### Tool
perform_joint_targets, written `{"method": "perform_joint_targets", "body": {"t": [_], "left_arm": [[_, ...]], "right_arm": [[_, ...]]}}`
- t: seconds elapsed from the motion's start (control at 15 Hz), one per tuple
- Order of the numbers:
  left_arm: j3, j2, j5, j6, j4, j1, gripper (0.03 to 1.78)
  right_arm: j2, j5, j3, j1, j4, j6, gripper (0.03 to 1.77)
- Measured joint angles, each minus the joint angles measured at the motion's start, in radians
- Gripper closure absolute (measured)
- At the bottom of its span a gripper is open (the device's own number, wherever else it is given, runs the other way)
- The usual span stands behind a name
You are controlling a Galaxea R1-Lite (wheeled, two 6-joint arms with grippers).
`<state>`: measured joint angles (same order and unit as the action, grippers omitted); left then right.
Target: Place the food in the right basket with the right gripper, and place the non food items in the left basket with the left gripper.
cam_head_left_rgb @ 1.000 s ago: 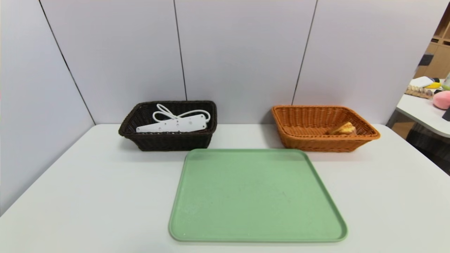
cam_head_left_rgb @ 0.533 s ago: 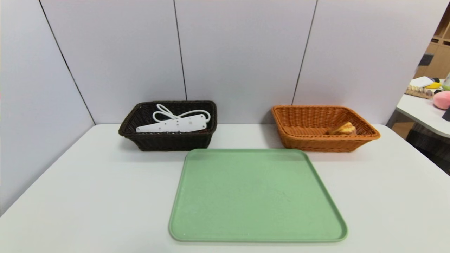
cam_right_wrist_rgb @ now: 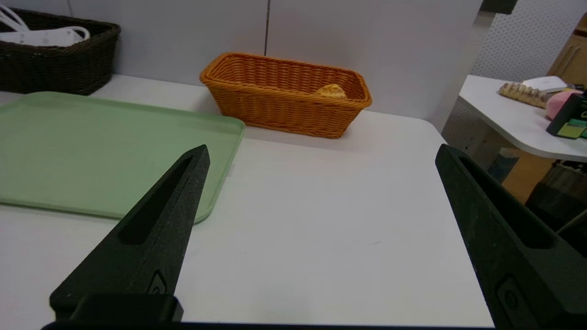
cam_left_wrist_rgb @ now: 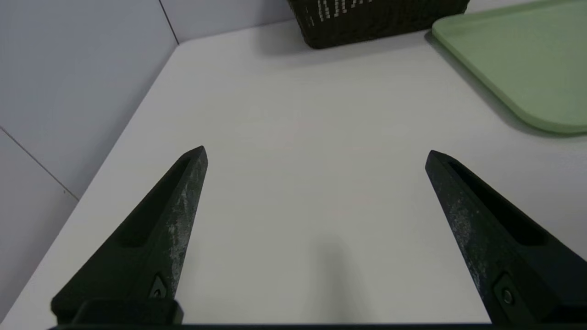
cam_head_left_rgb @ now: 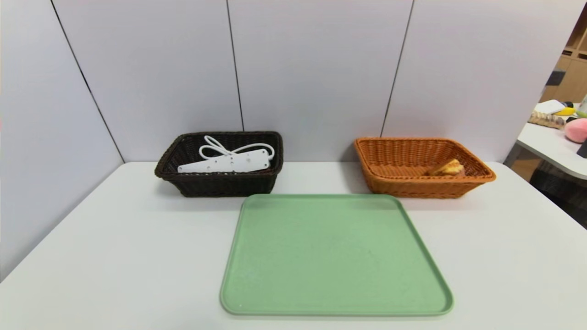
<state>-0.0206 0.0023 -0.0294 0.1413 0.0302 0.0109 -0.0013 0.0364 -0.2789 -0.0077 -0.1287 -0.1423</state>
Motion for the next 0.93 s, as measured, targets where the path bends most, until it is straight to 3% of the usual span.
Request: {"method": "perform_joint_targets", "body": {"t": [0.13,0.27,0.53,0.73,0.93], "left_arm": [[0.016,-0.001,0.0,-0.005,-0.027,0.0,0.12],[0.019,-0.002,0.001,-0.011,-0.031,0.0,0.12],[0.021,-0.002,0.008,-0.054,-0.034,0.0,0.12],[0.021,-0.002,0.011,-0.065,-0.034,0.0,0.12],[0.021,-0.002,0.01,-0.065,-0.034,0.0,0.12]], "right_arm": [[0.0,-0.031,0.171,0.0,0.209,-0.032,0.1],[0.0,-0.05,0.252,0.0,0.337,-0.066,0.1],[0.0,0.011,0.275,0.0,0.135,0.014,0.1],[0.0,-0.026,0.275,0.0,0.124,0.118,0.1],[0.0,-0.037,0.276,0.0,0.124,0.135,0.1]]}}
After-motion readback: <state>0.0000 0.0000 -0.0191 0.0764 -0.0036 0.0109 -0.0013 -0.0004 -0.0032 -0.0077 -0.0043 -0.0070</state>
